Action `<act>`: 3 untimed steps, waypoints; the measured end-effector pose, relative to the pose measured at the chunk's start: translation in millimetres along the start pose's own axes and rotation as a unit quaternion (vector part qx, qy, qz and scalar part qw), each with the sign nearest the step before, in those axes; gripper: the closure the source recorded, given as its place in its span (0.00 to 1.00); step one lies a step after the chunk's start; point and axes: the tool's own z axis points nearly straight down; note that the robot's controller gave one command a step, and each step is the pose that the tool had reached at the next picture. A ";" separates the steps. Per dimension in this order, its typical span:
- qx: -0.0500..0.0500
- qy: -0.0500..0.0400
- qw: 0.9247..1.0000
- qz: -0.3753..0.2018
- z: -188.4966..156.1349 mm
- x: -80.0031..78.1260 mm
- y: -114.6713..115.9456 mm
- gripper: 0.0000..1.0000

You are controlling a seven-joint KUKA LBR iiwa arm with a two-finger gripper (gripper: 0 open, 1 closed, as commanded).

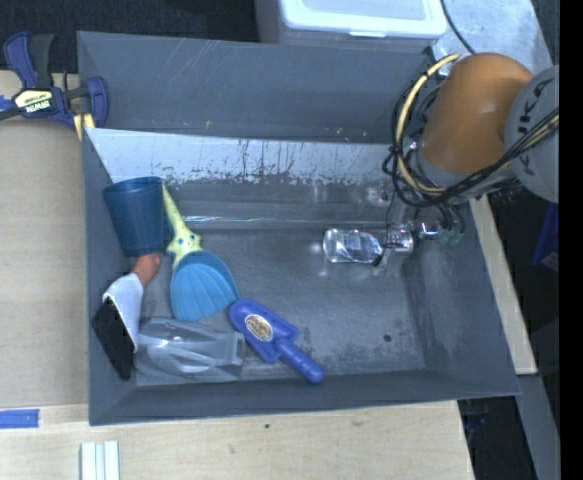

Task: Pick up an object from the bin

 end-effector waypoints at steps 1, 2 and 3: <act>0.000 -0.004 1.000 -0.002 -5.0 -2.1 0.3 0.00; 0.000 -0.006 0.999 0.053 -10.2 -7.1 -5.6 0.00; 0.001 -0.006 0.999 0.042 8.0 -4.3 -5.7 0.00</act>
Offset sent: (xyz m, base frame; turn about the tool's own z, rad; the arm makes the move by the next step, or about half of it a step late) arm 0.0061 -0.0048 0.0095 0.1065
